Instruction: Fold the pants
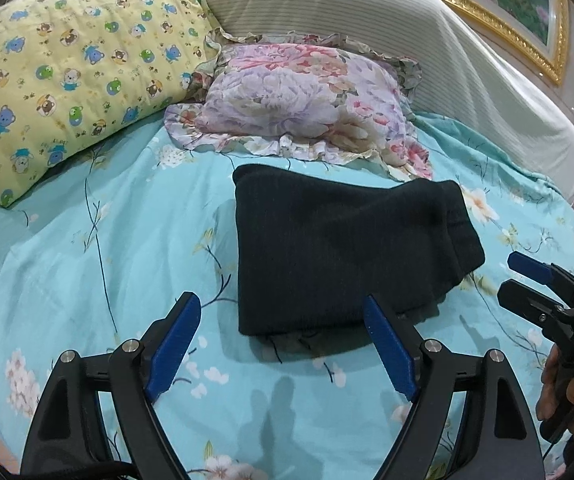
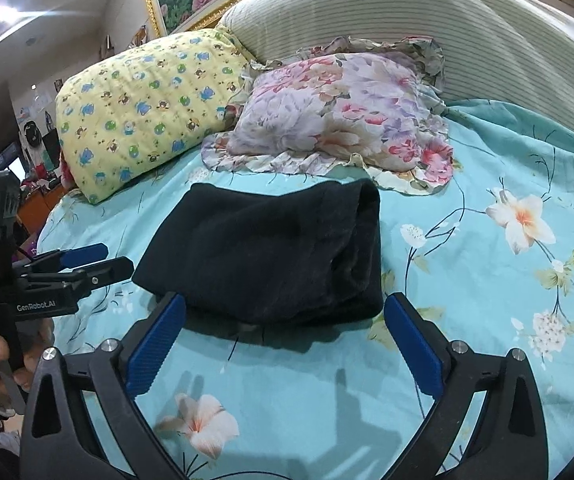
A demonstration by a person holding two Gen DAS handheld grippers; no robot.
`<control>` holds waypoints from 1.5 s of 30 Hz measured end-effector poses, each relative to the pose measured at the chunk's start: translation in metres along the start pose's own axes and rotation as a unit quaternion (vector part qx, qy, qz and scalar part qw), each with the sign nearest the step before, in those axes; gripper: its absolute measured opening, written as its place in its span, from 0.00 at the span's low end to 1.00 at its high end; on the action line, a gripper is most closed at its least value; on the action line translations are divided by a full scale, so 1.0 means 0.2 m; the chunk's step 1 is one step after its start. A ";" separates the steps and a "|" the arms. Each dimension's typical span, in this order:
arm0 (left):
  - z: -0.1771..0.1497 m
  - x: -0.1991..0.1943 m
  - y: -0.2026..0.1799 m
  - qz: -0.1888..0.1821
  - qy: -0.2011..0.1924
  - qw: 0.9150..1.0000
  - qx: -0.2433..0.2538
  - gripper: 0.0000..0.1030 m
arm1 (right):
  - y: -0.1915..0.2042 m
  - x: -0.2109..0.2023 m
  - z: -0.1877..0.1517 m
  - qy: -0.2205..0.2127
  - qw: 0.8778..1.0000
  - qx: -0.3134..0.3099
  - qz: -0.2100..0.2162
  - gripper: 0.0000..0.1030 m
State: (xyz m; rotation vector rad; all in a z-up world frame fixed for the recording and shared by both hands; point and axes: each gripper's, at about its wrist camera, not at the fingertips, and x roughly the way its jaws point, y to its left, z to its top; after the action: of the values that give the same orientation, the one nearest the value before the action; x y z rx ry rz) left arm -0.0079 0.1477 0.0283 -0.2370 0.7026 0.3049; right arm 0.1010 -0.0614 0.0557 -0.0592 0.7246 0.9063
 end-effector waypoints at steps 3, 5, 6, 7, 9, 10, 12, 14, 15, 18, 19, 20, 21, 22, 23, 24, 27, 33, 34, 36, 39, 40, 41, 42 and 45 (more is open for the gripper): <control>-0.03 0.00 -0.01 0.010 0.001 1.000 0.005 0.82 | 0.01 0.01 -0.03 -0.001 1.000 -0.003 -0.004 0.97; -0.05 0.01 -0.02 0.017 0.002 1.000 0.010 0.82 | 0.01 0.03 -0.06 0.003 1.000 -0.007 -0.005 0.97; -0.07 0.02 -0.02 0.018 0.003 1.000 0.013 0.82 | 0.01 0.04 -0.07 0.005 1.000 -0.009 -0.007 0.97; -0.08 0.02 -0.03 0.017 0.005 1.000 0.016 0.82 | 0.02 0.05 -0.09 0.008 1.000 -0.012 -0.009 0.97; -0.09 0.04 -0.04 0.021 0.007 1.000 0.021 0.82 | 0.02 0.06 -0.11 0.008 1.000 -0.016 -0.013 0.97; -0.10 0.05 -0.05 0.021 0.009 1.000 0.022 0.82 | 0.02 0.07 -0.11 0.009 1.000 -0.017 -0.013 0.97; -0.11 0.07 -0.05 0.019 0.013 0.999 0.022 0.82 | 0.01 0.08 -0.13 0.010 1.000 -0.015 -0.016 0.97; -0.12 0.08 -0.06 0.023 0.014 0.999 0.025 0.82 | 0.01 0.10 -0.14 0.013 1.000 -0.014 -0.017 0.97; -0.13 0.08 -0.07 0.026 0.015 0.999 0.027 0.82 | 0.01 0.10 -0.14 0.012 1.000 -0.013 -0.018 0.97; -0.14 0.09 -0.07 0.032 0.015 0.999 0.027 0.84 | 0.01 0.11 -0.15 0.010 1.000 -0.012 -0.019 0.97; -0.14 0.10 -0.07 0.032 0.016 0.999 0.027 0.84 | 0.00 0.11 -0.15 0.010 1.000 -0.013 -0.020 0.97; -0.14 0.10 -0.07 0.034 0.016 0.999 0.027 0.84 | 0.01 0.12 -0.15 0.008 1.000 -0.013 -0.018 0.97; -0.14 0.10 -0.06 0.036 0.016 0.999 0.026 0.84 | 0.01 0.12 -0.15 0.007 1.000 -0.014 -0.018 0.97; -0.14 0.10 -0.06 0.038 0.015 0.999 0.026 0.85 | 0.01 0.12 -0.15 0.006 1.000 -0.015 -0.020 0.97; -0.15 0.10 -0.06 0.040 0.014 0.999 0.025 0.85 | 0.02 0.13 -0.15 0.004 1.000 -0.016 -0.019 0.97; -0.15 0.10 -0.06 0.042 0.013 0.999 0.026 0.85 | 0.02 0.13 -0.15 0.003 1.000 -0.017 -0.017 0.97; -0.15 0.11 -0.06 0.044 0.013 0.999 0.024 0.86 | 0.04 0.14 -0.14 -0.001 1.000 -0.023 -0.017 0.97; -0.14 0.11 -0.06 0.049 0.009 0.998 0.025 0.86 | 0.06 0.16 -0.13 -0.001 0.999 -0.035 -0.017 0.97; -0.14 0.11 -0.06 0.048 0.010 0.998 0.025 0.86 | 0.06 0.16 -0.13 -0.001 0.999 -0.035 -0.016 0.97; -0.14 0.11 -0.06 0.049 0.009 0.998 0.024 0.87 | 0.06 0.16 -0.13 -0.002 0.999 -0.036 -0.015 0.97; -0.14 0.11 -0.06 0.048 0.008 0.999 0.024 0.87 | 0.07 0.17 -0.12 -0.002 0.999 -0.036 -0.015 0.97; -0.14 0.11 -0.06 0.049 0.007 0.999 0.024 0.88 | 0.07 0.17 -0.12 -0.002 0.999 -0.036 -0.015 0.97; -0.13 0.11 -0.05 0.048 0.008 0.999 0.024 0.88 | 0.07 0.17 -0.12 -0.001 0.999 -0.037 -0.014 0.97; -0.13 0.11 -0.05 0.047 0.009 0.999 0.023 0.88 | 0.07 0.17 -0.12 -0.001 0.999 -0.038 -0.015 0.97; -0.13 0.11 -0.05 0.048 0.010 0.999 0.024 0.88 | 0.08 0.17 -0.12 -0.002 0.999 -0.038 -0.015 0.97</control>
State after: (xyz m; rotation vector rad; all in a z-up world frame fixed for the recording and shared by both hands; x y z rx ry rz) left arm -0.0035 0.1337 -0.0054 -0.1601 0.7407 0.3770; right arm 0.0909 -0.0353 0.0212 -0.1351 0.6843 0.9045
